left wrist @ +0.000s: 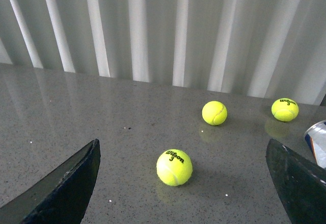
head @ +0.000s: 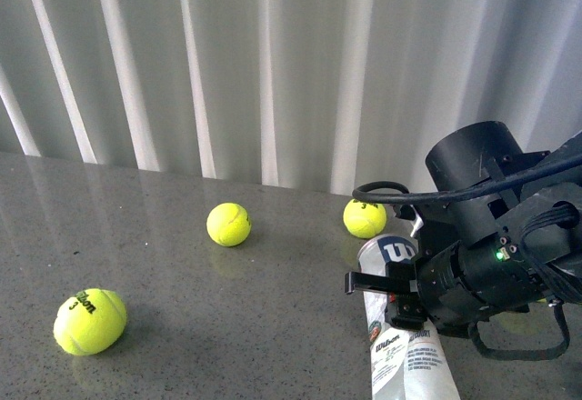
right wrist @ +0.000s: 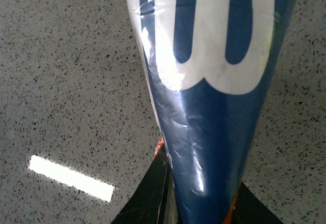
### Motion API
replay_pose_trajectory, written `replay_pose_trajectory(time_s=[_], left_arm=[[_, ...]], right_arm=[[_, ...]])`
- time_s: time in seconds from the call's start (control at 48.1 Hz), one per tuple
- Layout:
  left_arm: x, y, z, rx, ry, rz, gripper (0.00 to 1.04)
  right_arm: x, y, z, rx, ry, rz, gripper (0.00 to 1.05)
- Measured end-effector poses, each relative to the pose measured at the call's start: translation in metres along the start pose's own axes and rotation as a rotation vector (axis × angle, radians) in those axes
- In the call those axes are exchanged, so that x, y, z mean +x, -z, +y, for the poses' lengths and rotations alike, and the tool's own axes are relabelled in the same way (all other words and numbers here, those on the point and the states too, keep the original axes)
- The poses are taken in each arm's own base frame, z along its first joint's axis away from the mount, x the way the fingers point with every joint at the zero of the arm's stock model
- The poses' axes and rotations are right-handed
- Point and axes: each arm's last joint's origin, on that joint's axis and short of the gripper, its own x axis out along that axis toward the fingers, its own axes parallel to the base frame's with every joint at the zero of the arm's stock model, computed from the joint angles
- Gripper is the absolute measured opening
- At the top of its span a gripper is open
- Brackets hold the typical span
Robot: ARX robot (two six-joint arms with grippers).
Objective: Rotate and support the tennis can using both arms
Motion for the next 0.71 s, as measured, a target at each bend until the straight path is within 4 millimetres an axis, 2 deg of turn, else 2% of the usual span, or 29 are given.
replay_pose_trajectory(time_s=[0.146,0.27,0.353,0.457,0.582,0.707], left_arm=[[0.0,0.0,0.0,0.0,0.0,0.0,0.98],[0.0,0.0,0.0,0.0,0.0,0.0,0.98],[0.0,0.0,0.0,0.0,0.0,0.0,0.98],[0.0,0.0,0.0,0.0,0.0,0.0,0.98],[0.0,0.0,0.0,0.0,0.0,0.0,0.98],[0.0,0.0,0.0,0.0,0.0,0.0,0.98]], right_arm=[[-0.023,-0.009,0.003,-0.178,-0.026,-0.134,0.12],[-0.049,-0.015,0.007,-0.495,-0.081,-0.293,0.12],[-0.056,-0.006,0.005,-0.734,-0.115,-0.324,0.12],[-0.054,0.009,0.0,-0.993,-0.114,-0.298,0.12],[-0.038,0.027,-0.01,-1.345,-0.095,-0.289,0.12],[-0.028,0.032,-0.012,-1.539,-0.114,-0.322,0.12]])
